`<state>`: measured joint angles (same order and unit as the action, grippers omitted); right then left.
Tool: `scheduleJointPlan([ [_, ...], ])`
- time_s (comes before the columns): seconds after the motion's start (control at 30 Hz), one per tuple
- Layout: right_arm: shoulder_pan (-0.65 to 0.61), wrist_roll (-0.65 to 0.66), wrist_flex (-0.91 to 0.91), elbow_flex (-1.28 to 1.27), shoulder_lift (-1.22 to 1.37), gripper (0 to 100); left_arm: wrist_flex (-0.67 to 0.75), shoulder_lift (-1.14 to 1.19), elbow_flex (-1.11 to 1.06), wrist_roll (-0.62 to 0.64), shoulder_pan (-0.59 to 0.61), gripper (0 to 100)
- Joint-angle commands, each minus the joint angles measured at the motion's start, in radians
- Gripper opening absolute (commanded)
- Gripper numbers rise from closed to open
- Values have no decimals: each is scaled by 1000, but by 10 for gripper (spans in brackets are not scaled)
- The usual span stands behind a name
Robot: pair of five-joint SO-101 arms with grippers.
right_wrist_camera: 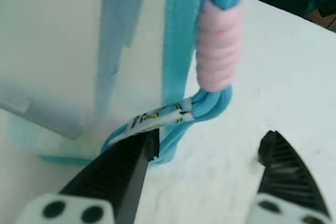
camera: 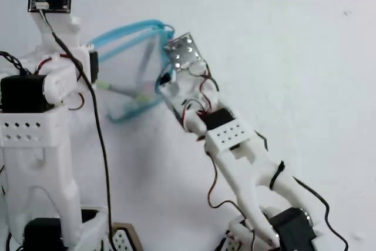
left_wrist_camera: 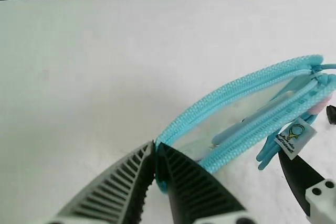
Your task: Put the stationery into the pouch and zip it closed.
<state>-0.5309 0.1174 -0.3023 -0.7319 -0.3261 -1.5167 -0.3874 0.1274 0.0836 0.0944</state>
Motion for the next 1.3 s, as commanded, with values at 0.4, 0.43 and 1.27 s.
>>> scheduleJointPlan([
  [0.4,-93,-81,197,43,-53,305,2,15,-5,-6,-8,24],
  [0.43,-96,-81,216,44,-59,305,2,15,-5,-6,-8,24],
  [1.27,-94,52,280,411,-70,304,0,15,-5,-8,-10,24],
])
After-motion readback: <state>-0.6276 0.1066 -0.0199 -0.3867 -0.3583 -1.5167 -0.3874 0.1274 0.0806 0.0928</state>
